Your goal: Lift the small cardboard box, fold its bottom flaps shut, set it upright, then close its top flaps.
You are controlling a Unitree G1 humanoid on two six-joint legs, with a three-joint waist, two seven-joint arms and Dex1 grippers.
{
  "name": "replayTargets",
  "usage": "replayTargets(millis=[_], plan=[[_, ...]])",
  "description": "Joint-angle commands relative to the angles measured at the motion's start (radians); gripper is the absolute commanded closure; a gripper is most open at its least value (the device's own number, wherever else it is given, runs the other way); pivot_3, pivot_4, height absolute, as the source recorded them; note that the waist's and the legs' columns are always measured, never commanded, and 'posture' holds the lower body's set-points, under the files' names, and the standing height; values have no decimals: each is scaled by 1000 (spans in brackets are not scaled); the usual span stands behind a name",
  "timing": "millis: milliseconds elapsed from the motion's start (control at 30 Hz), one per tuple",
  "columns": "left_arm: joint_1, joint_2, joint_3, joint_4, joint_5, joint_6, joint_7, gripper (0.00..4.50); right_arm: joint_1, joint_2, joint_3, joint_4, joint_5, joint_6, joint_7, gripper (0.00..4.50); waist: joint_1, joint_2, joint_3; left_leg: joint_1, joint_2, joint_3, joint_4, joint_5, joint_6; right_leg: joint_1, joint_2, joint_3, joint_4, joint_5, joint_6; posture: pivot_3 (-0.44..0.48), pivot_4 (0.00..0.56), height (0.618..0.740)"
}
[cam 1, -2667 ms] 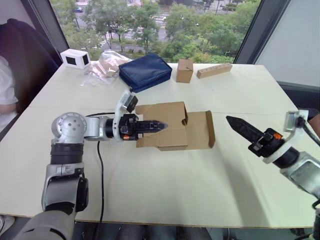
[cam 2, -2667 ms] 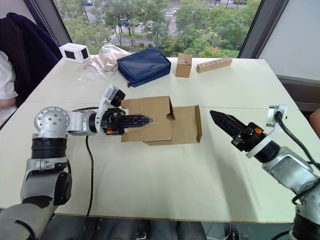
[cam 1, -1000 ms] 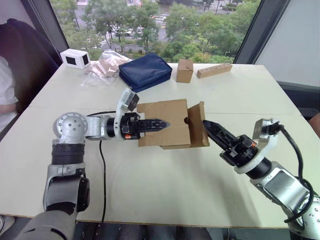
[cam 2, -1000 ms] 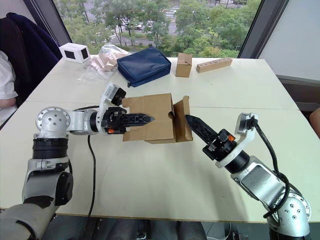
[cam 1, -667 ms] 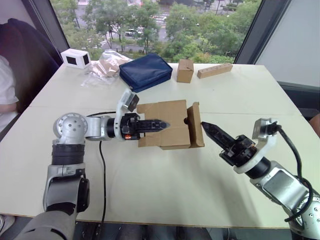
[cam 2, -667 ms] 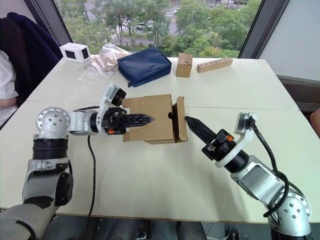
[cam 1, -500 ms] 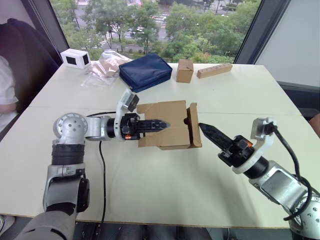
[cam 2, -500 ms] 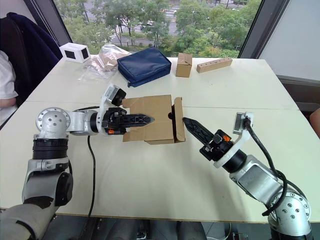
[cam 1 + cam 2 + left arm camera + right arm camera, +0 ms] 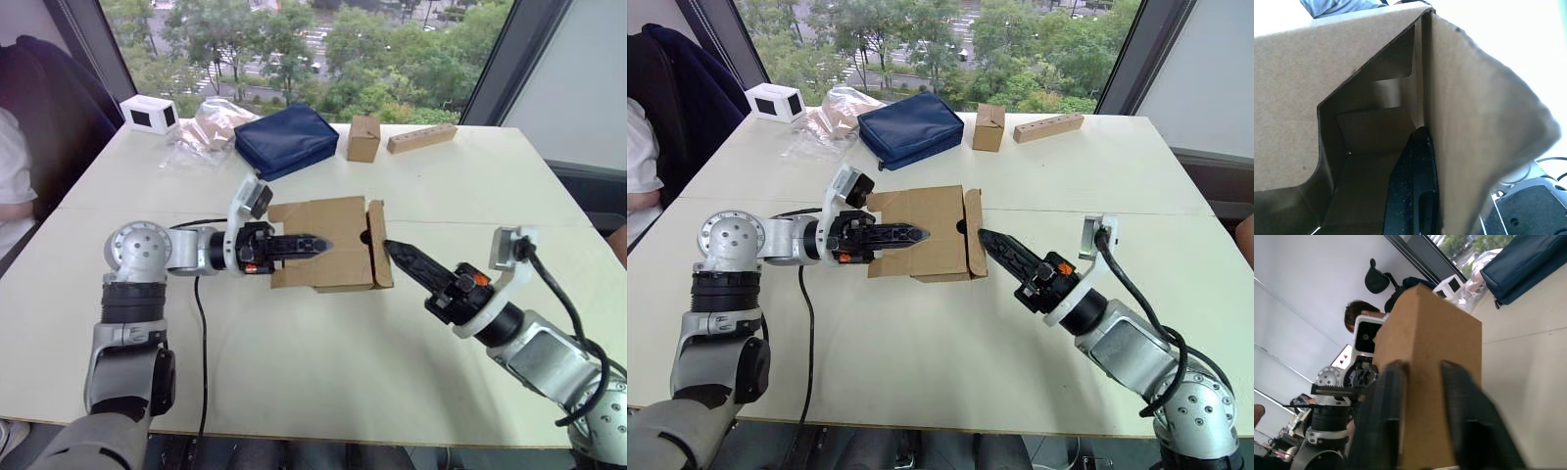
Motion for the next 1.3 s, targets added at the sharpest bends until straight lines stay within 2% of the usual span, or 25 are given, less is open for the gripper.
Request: replayTargets(millis=[33,267,567,967,1100,1300], plan=[[0,3,11,-33,-23,-4,-8,4500,3,-11,-25,-28,8,-14,19,2329,0,0,0,0,0,0,0,0,0,0,0,0,0,0,0,0,150,740],[2,-1,13,-37,-24,-5,-5,4500,5,-10,-34,-18,10,-22,20,2329,0,0,0,0,0,0,0,0,0,0,0,0,0,0,0,0,150,740],[8,-3,11,-43,-21,-9,-5,4500,-9,-26,-74,-25,102,-33,24,2329,0,0,0,0,0,0,0,0,0,0,0,0,0,0,0,0,150,740],[4,-7,9,-44,-22,-10,-6,4500,-5,-29,-29,-24,28,-23,24,2329,1,0,0,0,0,0,0,0,0,0,-1,0,0,0,0,0,150,740],[3,-9,11,-44,-22,-9,-3,4500,-6,-32,-31,-27,30,-24,24,3329,0,0,0,0,0,0,0,0,0,0,-1,0,0,0,0,0,150,740],[4,-12,13,-45,-24,-8,0,4500,-1,-46,-34,-30,11,-17,22,3329,0,0,0,0,0,0,0,0,0,0,-1,0,-1,0,0,0,150,740]])
